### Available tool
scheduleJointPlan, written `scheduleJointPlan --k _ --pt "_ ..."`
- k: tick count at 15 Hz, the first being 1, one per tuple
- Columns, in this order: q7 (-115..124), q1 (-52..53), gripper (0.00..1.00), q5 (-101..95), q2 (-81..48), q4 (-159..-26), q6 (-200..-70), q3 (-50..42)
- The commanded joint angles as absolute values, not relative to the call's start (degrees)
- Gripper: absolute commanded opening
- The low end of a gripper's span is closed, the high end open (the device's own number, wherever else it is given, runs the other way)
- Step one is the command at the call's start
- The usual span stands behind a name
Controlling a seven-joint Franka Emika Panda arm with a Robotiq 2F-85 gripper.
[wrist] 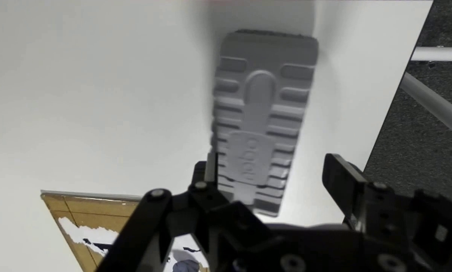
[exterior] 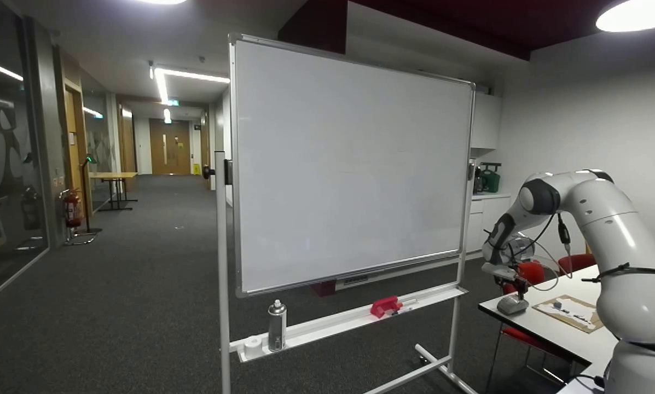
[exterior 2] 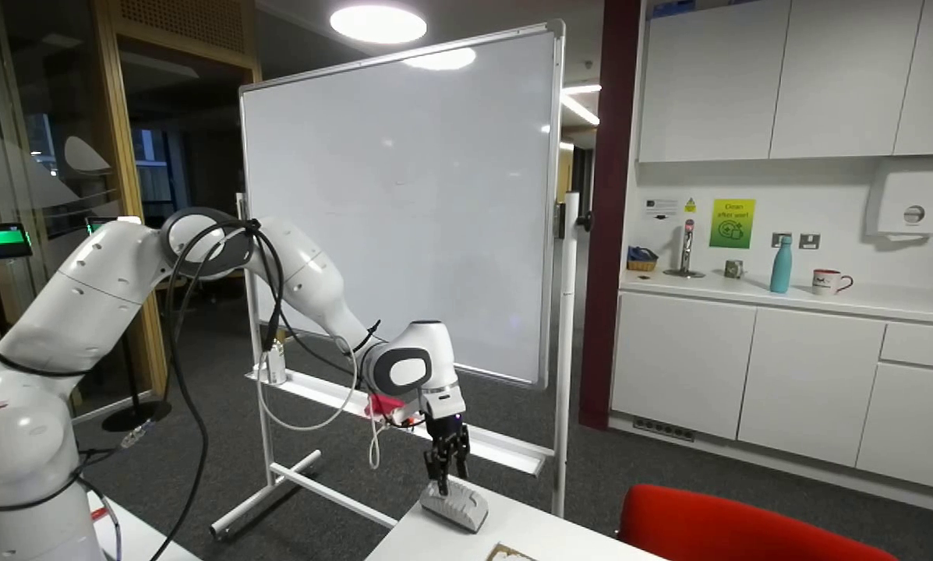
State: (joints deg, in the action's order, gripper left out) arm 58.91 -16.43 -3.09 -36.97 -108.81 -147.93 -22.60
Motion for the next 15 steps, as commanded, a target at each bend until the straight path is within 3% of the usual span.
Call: scheduleJointPlan --k 1,8,15 --pt "57.40 -15.75 1.00 -1.69 -37.27 -106.92 -145.31 -23.61" --pt "56.54 -15.76 1.00 -2.09 -32.83 -109.66 -144.49 -24.15" --pt "52.12 -14.81 1.00 -4.89 -21.18 -120.90 -148.58 -26.68"
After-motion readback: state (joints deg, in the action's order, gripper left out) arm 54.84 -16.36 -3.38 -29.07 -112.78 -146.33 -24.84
